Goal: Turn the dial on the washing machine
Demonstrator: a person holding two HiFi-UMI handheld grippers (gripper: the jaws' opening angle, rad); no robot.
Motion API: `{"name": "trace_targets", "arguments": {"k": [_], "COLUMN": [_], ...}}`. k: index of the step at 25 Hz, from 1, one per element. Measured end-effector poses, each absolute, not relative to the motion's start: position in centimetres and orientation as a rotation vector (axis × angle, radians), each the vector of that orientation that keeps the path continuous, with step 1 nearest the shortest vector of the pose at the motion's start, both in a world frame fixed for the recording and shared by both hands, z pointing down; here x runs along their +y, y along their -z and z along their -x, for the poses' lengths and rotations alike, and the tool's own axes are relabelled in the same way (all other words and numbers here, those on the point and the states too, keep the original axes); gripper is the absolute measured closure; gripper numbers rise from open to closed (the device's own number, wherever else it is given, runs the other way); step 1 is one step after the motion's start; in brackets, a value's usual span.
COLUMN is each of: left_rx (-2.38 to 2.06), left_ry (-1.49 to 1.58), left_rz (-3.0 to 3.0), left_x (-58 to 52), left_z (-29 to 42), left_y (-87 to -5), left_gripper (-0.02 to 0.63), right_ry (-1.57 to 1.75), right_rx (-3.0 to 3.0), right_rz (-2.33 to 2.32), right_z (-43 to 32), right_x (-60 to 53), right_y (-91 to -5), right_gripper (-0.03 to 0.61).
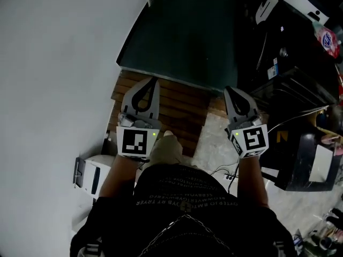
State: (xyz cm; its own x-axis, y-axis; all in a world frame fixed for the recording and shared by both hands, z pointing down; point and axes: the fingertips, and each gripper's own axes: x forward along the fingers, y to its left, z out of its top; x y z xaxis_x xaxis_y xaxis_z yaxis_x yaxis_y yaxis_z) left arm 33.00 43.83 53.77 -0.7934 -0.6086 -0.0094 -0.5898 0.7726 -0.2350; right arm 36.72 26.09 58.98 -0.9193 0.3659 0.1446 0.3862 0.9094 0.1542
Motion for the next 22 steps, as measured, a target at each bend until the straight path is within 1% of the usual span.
{"name": "trace_targets", "arguments": {"k": [6, 11, 17, 22], "left_rx": [2.889, 2.86, 2.899, 2.829], "left_ry": [0.34, 0.323, 0.261, 0.273], "left_rz": [1.016, 1.082, 1.152, 1.221], "left_x": [47.2, 48.5, 45.7, 41.6], "left_z": [-24.1, -18.9, -14.4, -9.2], "left_y": [-50.1, -47.3, -47.8, -48.3], "left_gripper": [0.611, 0.611, 0.611, 0.611], "right_ry": [0.242, 0.314, 0.277, 0.259], "right_rx": [-2.964, -2.972, -2.947, -2.954], "right_rz": [0.583, 0.571, 0.51, 0.45], "right_z": [-26.9, -22.6, -19.3, -14.0], "right_x": [30.5, 33.0, 30.6, 26.7], "right_y": [-54.0, -49.9, -49.8, -51.0], "right_gripper": [0.581, 0.581, 0.581, 0.581]}}
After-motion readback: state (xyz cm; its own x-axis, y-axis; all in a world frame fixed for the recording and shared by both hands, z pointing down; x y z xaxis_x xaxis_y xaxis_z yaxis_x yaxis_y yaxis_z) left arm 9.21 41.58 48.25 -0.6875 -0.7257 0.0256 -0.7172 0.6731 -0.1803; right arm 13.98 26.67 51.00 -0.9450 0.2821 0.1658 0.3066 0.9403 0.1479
